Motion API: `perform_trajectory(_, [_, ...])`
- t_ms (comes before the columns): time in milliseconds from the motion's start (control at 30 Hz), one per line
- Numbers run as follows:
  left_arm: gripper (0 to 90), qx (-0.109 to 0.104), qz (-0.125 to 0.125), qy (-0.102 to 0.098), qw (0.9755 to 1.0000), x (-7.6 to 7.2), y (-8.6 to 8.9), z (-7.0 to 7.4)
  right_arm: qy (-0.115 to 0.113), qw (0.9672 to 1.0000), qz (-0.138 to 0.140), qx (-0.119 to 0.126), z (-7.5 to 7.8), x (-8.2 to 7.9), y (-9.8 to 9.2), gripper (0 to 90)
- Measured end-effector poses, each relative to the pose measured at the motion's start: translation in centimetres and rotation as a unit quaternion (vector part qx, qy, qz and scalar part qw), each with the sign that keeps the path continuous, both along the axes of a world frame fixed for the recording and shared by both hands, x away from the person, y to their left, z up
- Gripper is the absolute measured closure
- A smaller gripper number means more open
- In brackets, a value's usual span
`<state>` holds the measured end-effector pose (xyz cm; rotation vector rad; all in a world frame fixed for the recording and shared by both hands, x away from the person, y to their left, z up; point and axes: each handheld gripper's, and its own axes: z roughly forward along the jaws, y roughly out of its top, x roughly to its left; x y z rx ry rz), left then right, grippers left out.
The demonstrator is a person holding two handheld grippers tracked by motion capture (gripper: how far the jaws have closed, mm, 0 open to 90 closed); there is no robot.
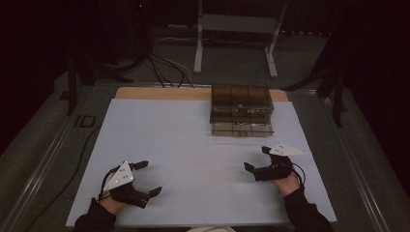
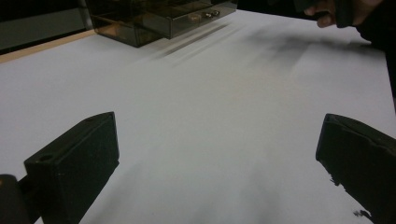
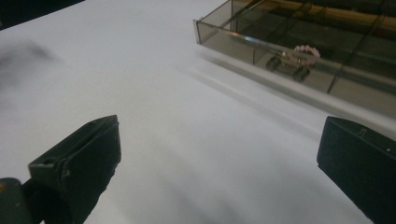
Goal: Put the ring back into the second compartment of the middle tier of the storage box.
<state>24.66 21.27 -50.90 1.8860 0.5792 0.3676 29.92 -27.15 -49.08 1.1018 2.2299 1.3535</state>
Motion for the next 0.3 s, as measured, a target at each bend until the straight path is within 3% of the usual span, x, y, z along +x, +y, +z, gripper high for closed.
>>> perform_trajectory(300, [0.8, -0.002, -0.001, 0.0, 1.0, 0.0, 0.0, 0.1, 0.003, 0.9999, -0.005, 0.01, -0.7, -2.4, -1.7, 0.0])
